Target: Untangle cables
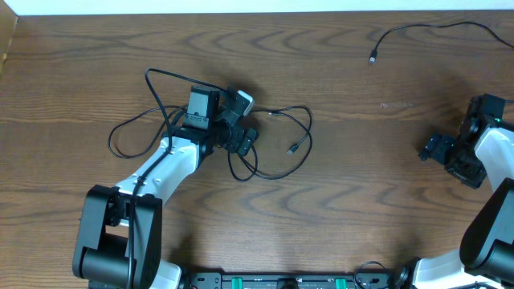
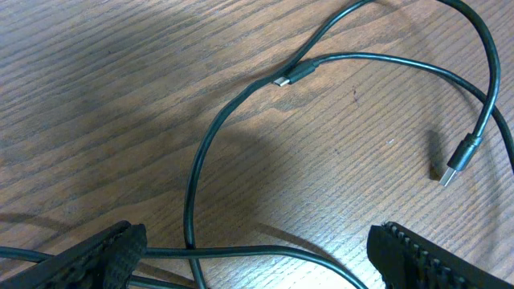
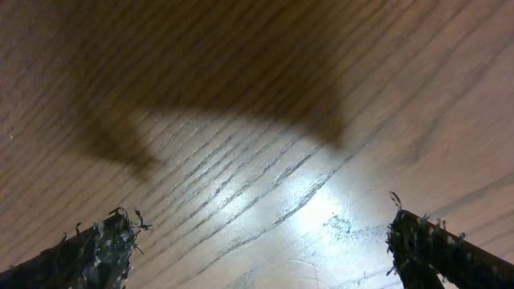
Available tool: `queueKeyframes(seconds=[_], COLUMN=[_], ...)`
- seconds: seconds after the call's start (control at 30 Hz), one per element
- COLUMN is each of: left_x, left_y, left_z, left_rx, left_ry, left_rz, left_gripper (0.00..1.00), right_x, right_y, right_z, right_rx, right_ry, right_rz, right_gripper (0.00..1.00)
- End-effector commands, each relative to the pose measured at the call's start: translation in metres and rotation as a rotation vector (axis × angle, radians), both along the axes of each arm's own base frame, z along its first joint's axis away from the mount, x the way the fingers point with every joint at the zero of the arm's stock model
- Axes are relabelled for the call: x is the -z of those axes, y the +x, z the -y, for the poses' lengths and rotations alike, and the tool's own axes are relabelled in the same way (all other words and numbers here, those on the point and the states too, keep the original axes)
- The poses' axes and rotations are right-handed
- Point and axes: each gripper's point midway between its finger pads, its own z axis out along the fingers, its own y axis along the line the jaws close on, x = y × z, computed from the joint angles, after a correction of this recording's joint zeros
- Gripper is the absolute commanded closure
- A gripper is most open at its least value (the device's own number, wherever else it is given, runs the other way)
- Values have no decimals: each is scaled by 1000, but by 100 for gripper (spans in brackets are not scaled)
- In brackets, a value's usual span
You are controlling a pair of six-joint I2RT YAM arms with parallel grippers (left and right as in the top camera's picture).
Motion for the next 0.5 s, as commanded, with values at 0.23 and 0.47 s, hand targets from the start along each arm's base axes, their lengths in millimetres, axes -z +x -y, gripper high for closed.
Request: queueKeyframes(seconds=[0.23,0.47], left_x=[0,0], left_y=[-1,-1], left_z=[0,0], left_rx=[1,1], left_ry=[-7,-7], left_rz=[-5,-4], left_gripper=[7,7], right_x=[-9,-13], right_y=[-3,22], right_z=[60,91], right_rx=[17,9], right_ry=[-226,-92], right_rz=[-5,248], right_gripper=[1,1])
